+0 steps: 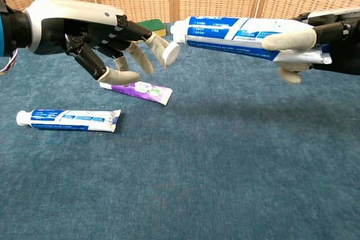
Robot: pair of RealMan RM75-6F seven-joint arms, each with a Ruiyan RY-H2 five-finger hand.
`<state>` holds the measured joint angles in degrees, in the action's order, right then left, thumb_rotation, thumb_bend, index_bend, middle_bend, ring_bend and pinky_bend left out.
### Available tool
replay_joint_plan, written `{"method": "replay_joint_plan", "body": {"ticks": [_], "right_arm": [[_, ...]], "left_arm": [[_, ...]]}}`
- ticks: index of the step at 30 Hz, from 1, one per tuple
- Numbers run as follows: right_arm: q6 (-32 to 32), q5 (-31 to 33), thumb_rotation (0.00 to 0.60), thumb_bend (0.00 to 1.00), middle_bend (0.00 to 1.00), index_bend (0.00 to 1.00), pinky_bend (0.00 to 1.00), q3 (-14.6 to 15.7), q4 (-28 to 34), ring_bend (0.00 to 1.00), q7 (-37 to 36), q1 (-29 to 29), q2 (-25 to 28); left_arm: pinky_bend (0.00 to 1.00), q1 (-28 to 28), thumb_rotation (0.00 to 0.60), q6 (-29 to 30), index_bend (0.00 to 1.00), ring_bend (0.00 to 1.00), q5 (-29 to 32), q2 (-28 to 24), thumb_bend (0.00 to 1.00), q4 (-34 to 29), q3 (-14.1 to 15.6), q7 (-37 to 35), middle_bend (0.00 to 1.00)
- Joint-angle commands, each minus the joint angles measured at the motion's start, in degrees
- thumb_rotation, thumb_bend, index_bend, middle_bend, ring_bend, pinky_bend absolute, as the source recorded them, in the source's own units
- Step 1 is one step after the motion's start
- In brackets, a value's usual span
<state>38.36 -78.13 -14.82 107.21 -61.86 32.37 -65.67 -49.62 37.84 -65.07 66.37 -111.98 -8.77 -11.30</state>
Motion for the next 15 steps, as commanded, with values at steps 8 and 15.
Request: {"method": "replay_joint_plan", "body": {"ticks": [8,15], "right_arm": [[1.0,1.8,0.6,0.54,0.81,0.93,0.7,0.9,-2.4,0.8,0.4,-0.3,0.4],[2.0,1.9,0.6,0.54,0.81,0.94,0.7,2.4,-4.8,0.8,1.8,-1.1,0.2]], "left_arm": [[0.4,3.8,0.6,3.8,0.24,0.24,-2.8,-5.4,0.41,-2.9,1.1,-0.4,0.08],[0.4,10.3,0.6,10.7,0.24,0.24,-6.7,-12.3,0.41,-4.6,3.8,0.3,0.08]]}}
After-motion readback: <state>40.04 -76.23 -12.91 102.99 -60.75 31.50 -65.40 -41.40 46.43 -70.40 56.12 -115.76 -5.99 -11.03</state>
